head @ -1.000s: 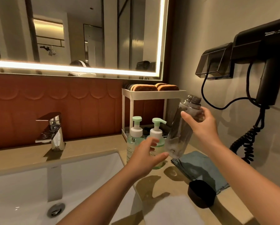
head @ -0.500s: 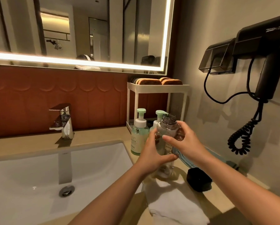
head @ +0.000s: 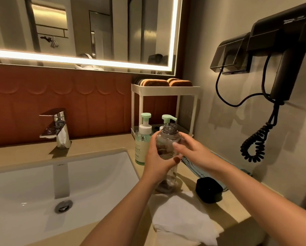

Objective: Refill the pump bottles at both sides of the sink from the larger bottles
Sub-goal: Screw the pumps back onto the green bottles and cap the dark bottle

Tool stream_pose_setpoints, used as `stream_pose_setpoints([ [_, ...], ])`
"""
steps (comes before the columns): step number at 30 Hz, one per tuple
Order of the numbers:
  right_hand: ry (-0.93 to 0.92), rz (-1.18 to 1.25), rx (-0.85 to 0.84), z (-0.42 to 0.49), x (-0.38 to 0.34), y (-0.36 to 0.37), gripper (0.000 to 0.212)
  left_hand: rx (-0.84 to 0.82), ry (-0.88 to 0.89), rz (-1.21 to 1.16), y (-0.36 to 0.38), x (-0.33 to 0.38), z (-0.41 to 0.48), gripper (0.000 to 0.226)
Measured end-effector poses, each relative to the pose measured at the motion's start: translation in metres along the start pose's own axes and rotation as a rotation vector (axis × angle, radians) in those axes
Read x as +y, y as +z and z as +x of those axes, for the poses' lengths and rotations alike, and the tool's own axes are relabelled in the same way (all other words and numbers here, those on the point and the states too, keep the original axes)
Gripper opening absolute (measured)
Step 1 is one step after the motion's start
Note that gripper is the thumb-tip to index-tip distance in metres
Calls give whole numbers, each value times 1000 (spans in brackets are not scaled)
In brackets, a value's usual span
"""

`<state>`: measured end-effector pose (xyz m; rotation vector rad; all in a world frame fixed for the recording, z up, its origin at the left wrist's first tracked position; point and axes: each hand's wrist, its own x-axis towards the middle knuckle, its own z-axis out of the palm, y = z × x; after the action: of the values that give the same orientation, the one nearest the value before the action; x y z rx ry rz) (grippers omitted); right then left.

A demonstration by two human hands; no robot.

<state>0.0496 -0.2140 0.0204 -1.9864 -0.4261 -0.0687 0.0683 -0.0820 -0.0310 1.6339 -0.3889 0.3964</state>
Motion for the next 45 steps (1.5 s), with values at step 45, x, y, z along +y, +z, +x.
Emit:
stream_pose_setpoints([
  [45, 62, 855, 503, 11, -11, -13, 54, 25, 3, -17, 4, -21, 1, 81],
])
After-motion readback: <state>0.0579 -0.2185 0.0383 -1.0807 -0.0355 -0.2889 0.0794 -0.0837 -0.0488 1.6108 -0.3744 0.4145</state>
